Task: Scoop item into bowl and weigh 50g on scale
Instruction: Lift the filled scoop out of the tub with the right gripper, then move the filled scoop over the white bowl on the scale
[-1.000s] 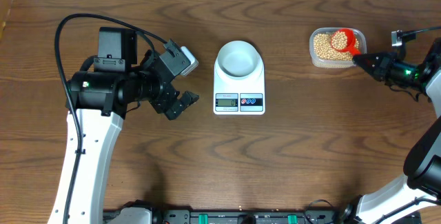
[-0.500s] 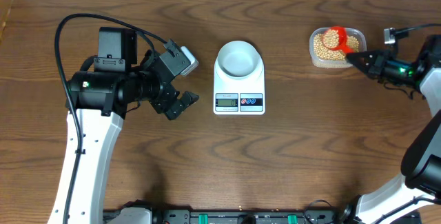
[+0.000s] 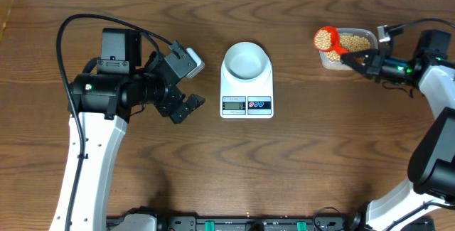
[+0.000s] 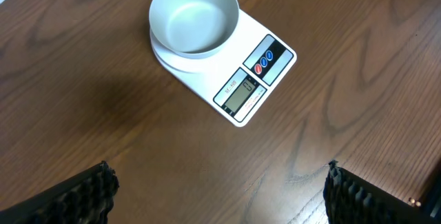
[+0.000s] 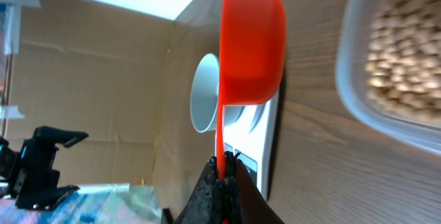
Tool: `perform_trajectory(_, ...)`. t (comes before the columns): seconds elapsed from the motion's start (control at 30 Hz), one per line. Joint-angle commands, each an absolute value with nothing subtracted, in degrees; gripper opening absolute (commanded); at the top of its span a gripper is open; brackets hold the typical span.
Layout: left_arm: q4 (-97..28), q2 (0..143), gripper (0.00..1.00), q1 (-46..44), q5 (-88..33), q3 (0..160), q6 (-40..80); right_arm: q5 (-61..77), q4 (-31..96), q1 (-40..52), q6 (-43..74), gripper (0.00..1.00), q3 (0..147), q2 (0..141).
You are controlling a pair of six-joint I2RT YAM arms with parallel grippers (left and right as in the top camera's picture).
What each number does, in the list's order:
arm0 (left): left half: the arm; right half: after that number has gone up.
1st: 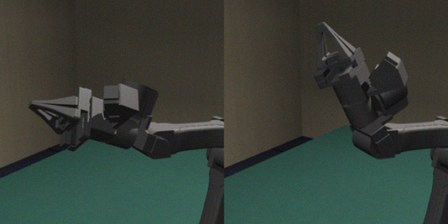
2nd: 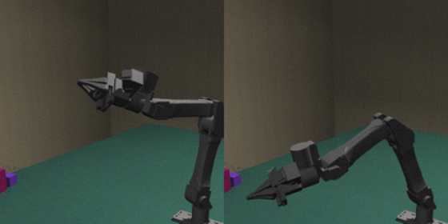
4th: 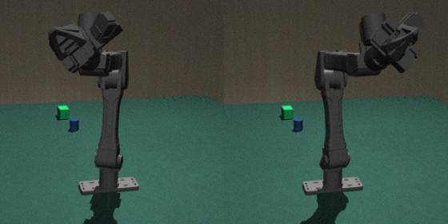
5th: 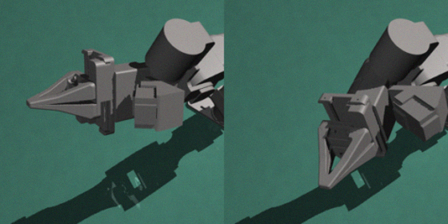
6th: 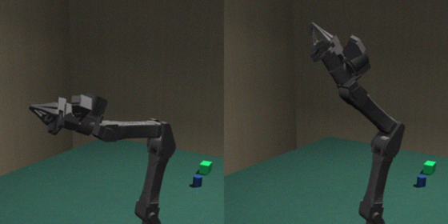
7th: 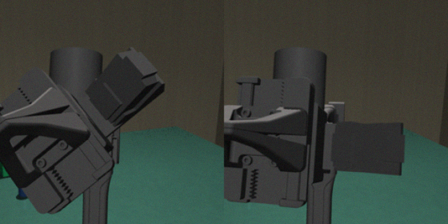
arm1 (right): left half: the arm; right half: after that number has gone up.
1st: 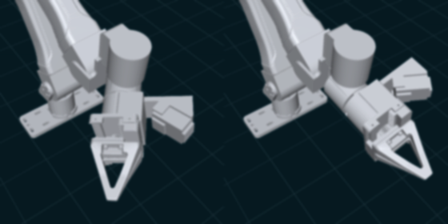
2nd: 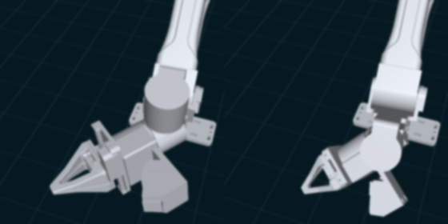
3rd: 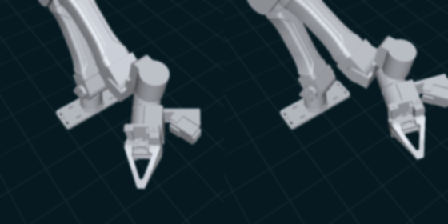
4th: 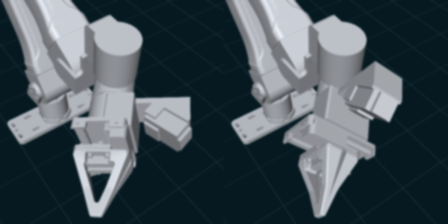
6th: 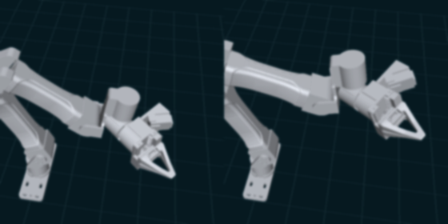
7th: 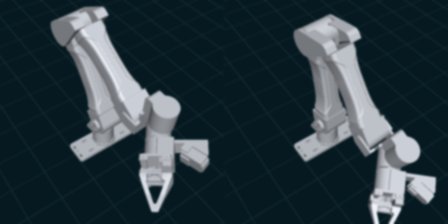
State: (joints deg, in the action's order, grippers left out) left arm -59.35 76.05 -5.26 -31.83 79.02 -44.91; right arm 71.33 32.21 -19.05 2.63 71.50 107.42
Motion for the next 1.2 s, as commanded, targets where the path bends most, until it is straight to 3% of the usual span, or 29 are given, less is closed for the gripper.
perform_trajectory(0.0,-59.5,76.0,0.98,-5.1,-32.8,80.1,-45.4,74.2,31.9,-16.6,3.9,0.01,71.2,107.9)
perform_trajectory(0.73,-59.5,76.0,0.98,-5.1,-32.8,80.1,-45.4,74.2,22.8,-3.5,12.0,0.01,71.2,107.9)
perform_trajectory(1.17,-59.5,76.0,0.98,-5.1,-32.8,80.1,-45.4,69.0,19.7,1.8,9.3,0.01,71.2,107.9)
